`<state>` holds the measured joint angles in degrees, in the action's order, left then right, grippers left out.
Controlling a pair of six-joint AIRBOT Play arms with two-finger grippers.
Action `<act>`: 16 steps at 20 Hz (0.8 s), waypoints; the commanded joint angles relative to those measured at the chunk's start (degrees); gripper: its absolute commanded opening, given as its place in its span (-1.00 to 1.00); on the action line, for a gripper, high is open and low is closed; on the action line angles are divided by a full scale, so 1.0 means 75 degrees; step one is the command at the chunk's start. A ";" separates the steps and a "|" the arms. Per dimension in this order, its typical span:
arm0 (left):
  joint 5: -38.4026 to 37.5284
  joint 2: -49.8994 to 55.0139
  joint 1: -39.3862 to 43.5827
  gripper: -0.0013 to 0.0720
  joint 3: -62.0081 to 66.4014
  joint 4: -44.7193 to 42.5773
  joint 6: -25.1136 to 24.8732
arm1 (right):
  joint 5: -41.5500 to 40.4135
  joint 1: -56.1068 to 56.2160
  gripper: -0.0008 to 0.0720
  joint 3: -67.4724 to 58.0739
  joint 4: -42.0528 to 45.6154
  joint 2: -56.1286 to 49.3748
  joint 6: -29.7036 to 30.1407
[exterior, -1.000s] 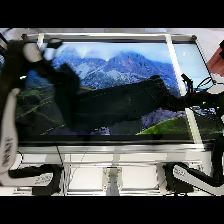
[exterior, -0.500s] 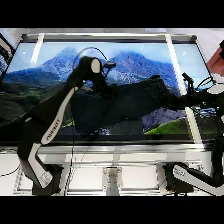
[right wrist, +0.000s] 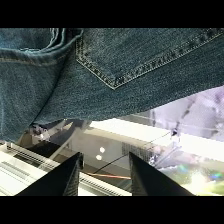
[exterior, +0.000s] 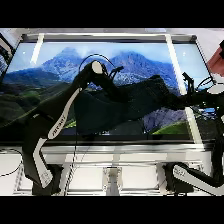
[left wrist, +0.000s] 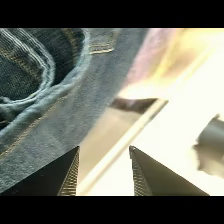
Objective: Fold the clothes and pants, and hang the long-sleeved shirts on hangers.
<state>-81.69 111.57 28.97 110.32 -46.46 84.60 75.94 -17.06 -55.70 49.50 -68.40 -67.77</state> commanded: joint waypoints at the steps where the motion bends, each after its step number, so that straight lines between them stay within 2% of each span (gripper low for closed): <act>1: -0.0396 -0.0140 -0.0513 0.05 0.0003 0.0708 -0.0198 | 0.0032 0.0003 -0.07 0.0000 -0.0015 0.0003 -0.0003; 4: -0.0965 -0.0615 -0.1105 -0.01 0.0000 -0.0289 -0.0073 | 0.0125 0.0017 -0.07 0.0000 -0.0312 0.0003 0.0003; 6: -0.1460 -0.1090 -0.1469 -0.01 -0.0015 -0.2037 0.0332 | 0.0163 0.0169 -0.07 0.0000 -0.0318 0.0003 0.0029; 8: -0.2250 -0.1480 -0.1813 0.00 -0.0015 -0.3287 0.0353 | 0.0149 0.0434 -0.07 0.0000 -0.0315 0.0003 0.0055; 10: -0.3034 -0.1661 -0.2244 0.06 -0.0023 -0.3401 0.0356 | 0.0096 0.0746 -0.07 0.0000 -0.0318 0.0003 0.0055; 12: -0.3261 -0.1743 -0.2637 0.10 -0.0154 -0.3316 0.0554 | 0.0047 0.1052 -0.05 0.0000 -0.0321 0.0003 0.0055; 13: -0.3261 -0.1801 -0.2806 0.30 -0.0411 -0.3162 0.0557 | 0.0038 0.1172 -0.03 0.0000 -0.0318 0.0003 0.0055; 15: -0.3249 -0.1926 -0.3019 0.39 -0.1262 -0.3101 0.0551 | 0.0003 0.1323 -0.03 0.0000 -0.0318 0.0003 0.0052; 16: -0.3194 -0.1979 -0.3101 0.50 -0.1833 -0.3209 0.0536 | -0.0020 0.1329 -0.03 0.0000 -0.0344 0.0003 0.0052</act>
<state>-103.85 98.13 8.45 103.70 -68.86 88.14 76.40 -8.64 -55.70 47.11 -68.40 -67.35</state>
